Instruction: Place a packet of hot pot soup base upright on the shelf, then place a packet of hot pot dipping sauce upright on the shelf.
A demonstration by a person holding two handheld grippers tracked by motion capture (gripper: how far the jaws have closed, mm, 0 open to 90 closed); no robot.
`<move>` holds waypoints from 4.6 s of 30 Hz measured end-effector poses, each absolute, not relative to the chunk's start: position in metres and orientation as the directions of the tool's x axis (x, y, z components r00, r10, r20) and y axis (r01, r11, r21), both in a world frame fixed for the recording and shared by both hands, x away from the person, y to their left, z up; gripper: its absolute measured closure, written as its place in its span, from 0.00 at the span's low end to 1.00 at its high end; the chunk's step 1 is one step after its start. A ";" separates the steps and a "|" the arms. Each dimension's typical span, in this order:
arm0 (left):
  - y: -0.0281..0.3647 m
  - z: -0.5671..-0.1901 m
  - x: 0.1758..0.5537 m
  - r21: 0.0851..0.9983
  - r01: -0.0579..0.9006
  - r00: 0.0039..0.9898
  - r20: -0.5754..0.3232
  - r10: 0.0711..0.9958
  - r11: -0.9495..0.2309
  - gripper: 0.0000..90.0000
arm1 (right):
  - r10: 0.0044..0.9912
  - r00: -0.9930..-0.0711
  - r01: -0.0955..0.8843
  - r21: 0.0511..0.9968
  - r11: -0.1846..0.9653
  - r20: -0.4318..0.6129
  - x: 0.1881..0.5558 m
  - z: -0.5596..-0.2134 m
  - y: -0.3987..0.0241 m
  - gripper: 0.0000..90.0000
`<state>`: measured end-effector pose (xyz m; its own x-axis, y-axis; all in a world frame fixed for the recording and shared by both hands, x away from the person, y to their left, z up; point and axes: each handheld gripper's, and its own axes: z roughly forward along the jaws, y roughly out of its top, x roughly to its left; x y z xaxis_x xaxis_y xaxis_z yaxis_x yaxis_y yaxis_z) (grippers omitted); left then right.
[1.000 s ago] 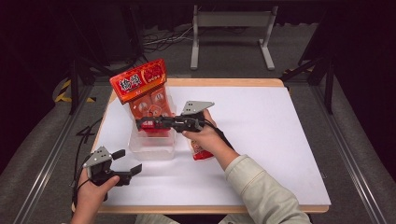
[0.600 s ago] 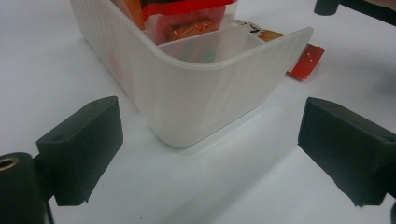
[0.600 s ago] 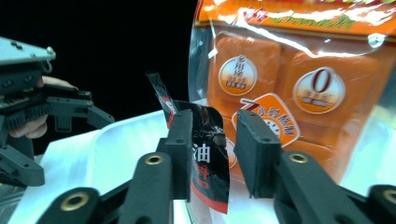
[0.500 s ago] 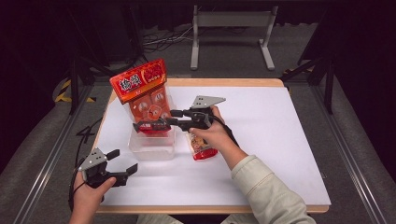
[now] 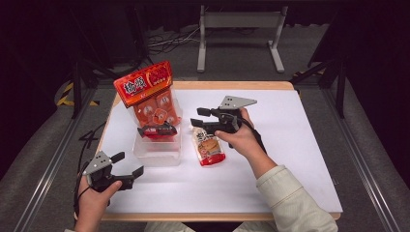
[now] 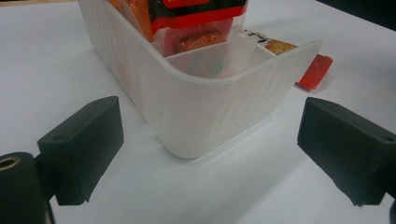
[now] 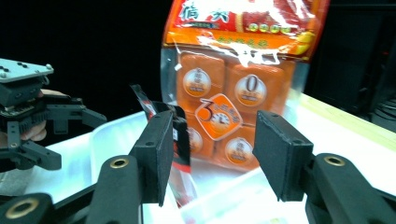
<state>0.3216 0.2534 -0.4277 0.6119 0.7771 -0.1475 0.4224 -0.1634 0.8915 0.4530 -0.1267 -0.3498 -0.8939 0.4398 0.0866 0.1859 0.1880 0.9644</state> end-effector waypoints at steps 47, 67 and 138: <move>0.251 -0.433 0.324 0.887 0.424 0.633 -0.145 0.760 -0.184 0.07 | 0.601 -0.792 0.436 0.788 0.434 0.108 0.500 -0.408 -0.149 0.30; 0.249 -0.433 0.322 0.885 0.421 0.643 -0.138 0.753 -0.197 0.07 | 0.626 -0.769 0.509 0.717 0.477 0.130 0.510 -0.433 -0.137 0.36; 0.246 -0.433 0.322 0.887 0.417 0.653 -0.139 0.745 -0.200 0.08 | 0.583 -0.812 0.358 0.787 0.503 -0.003 0.473 -0.388 -0.145 1.00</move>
<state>0.3219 0.2462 -0.4334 0.6528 0.7446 -0.1391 0.4171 -0.2001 0.8865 0.4734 -0.1452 -0.3882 -0.8125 0.5830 -0.0034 0.3578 0.5031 0.7867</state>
